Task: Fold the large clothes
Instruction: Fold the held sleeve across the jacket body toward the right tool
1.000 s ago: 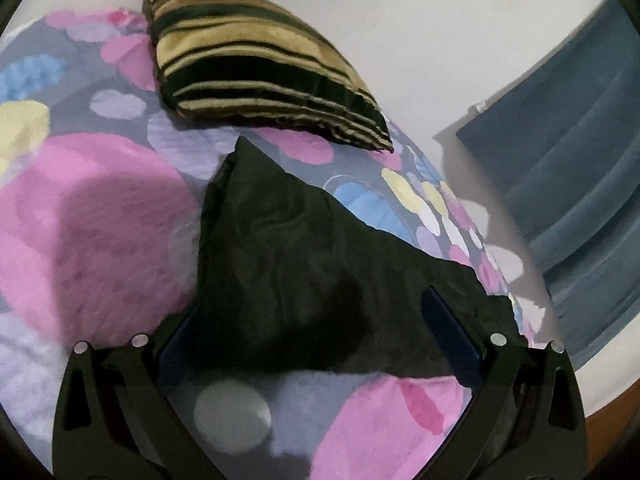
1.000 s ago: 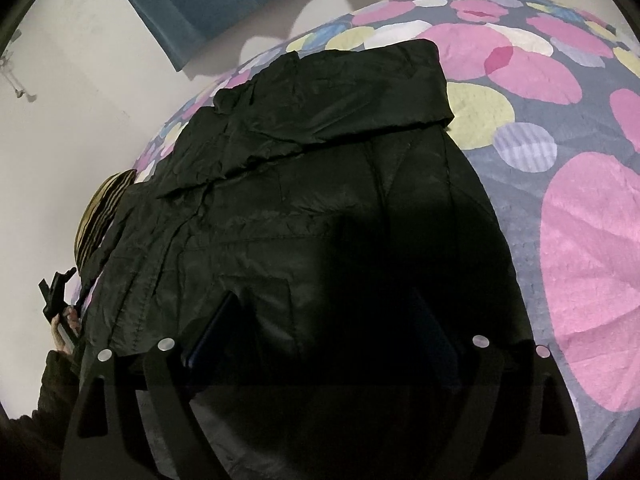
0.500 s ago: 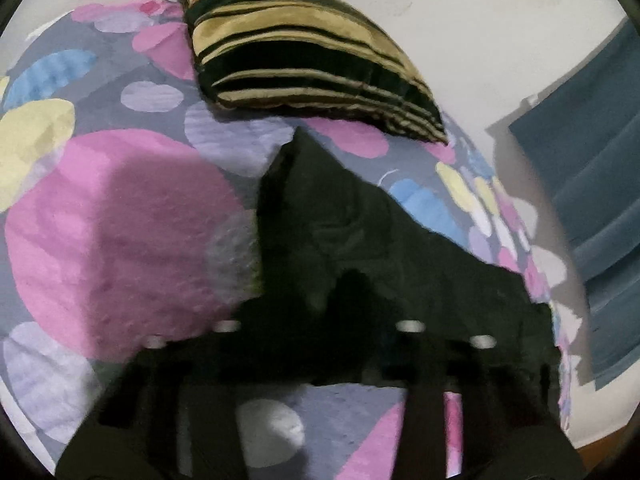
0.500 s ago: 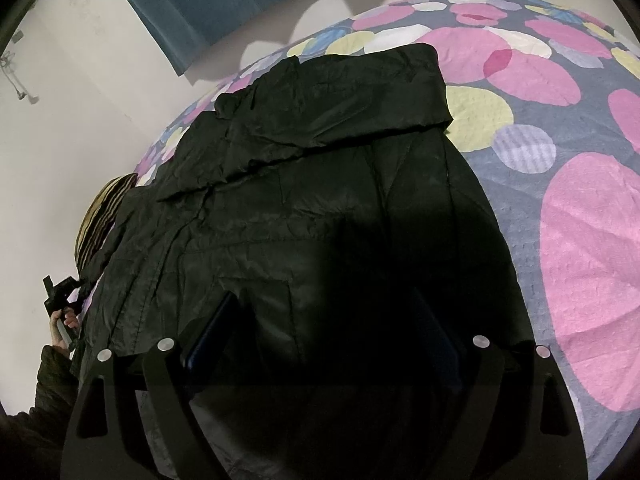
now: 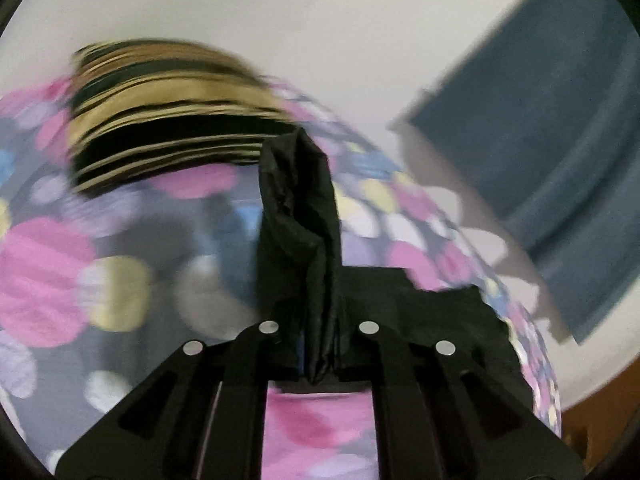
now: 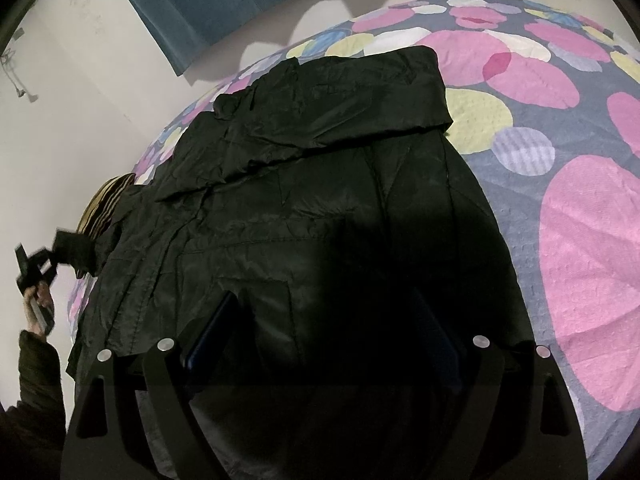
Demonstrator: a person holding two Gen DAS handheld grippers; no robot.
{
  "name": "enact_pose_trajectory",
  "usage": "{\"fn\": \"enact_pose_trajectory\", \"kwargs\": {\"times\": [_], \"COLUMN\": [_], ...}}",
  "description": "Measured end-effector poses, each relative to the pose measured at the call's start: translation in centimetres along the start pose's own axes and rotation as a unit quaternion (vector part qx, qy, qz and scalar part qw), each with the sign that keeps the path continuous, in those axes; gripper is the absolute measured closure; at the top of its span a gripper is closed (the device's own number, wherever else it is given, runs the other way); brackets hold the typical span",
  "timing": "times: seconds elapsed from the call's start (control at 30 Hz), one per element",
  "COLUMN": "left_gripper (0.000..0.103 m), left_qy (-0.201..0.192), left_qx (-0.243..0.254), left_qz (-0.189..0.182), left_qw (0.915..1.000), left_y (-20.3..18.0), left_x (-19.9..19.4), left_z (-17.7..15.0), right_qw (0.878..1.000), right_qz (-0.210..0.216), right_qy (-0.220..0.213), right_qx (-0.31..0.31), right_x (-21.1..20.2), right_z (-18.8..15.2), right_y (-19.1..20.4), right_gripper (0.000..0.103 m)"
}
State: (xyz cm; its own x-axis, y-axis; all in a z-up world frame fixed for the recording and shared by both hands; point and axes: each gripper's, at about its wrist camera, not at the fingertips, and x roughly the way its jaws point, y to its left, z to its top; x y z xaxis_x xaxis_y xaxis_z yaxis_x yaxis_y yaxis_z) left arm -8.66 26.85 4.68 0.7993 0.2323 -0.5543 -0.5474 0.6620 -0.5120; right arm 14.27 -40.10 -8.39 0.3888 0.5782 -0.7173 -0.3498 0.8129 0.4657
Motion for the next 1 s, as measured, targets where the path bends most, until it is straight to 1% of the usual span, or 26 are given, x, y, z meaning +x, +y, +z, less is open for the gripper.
{"fn": "enact_pose_trajectory", "kwargs": {"times": [0.13,0.27,0.33,0.47,0.6,0.7,0.77,0.9,1.0], "left_gripper": [0.095,0.095,0.095,0.095,0.096,0.096,0.096,0.096,0.096], "left_qy": [0.012,0.041,0.053,0.084,0.112,0.137,0.153,0.186,0.212], "left_qx": [0.045,0.085,0.100,0.136,0.176,0.200,0.214,0.239,0.249], "left_qz": [-0.051,-0.106,-0.120,-0.158,-0.191,-0.207,-0.210,-0.202,-0.189], "left_qw": [0.9976,0.9899,0.9863,0.9746,0.9591,0.9478,0.9417,0.9314,0.9259], "left_y": [-6.9,-14.5,-17.3,-23.4,-29.8,-33.6,-35.6,-38.7,-39.5], "left_x": [1.1,3.0,3.7,5.9,8.1,10.0,11.2,14.1,15.9], "left_z": [-0.6,-2.2,-3.4,-6.3,-10.3,-13.3,-15.3,-20.1,-23.3], "right_qw": [1.000,1.000,1.000,1.000,1.000,1.000,1.000,1.000,1.000], "right_qz": [-0.002,0.000,0.002,0.009,0.010,0.013,0.016,0.020,0.023], "right_qy": [-0.003,-0.005,-0.007,-0.012,-0.014,-0.015,-0.016,-0.018,-0.019], "right_qx": [-0.002,-0.001,0.001,0.004,0.003,0.004,0.006,0.009,0.011], "right_x": [0.0,0.1,0.2,0.1,0.1,0.0,0.0,-0.1,-0.1], "right_z": [0.0,-0.1,-0.1,-0.2,-0.3,-0.4,-0.4,-0.4,-0.5], "right_y": [0.1,0.1,0.0,-0.3,-0.3,-0.3,-0.4,-0.5,-0.4], "right_gripper": [0.017,0.017,0.017,0.017,0.017,0.016,0.016,0.016,0.016]}}
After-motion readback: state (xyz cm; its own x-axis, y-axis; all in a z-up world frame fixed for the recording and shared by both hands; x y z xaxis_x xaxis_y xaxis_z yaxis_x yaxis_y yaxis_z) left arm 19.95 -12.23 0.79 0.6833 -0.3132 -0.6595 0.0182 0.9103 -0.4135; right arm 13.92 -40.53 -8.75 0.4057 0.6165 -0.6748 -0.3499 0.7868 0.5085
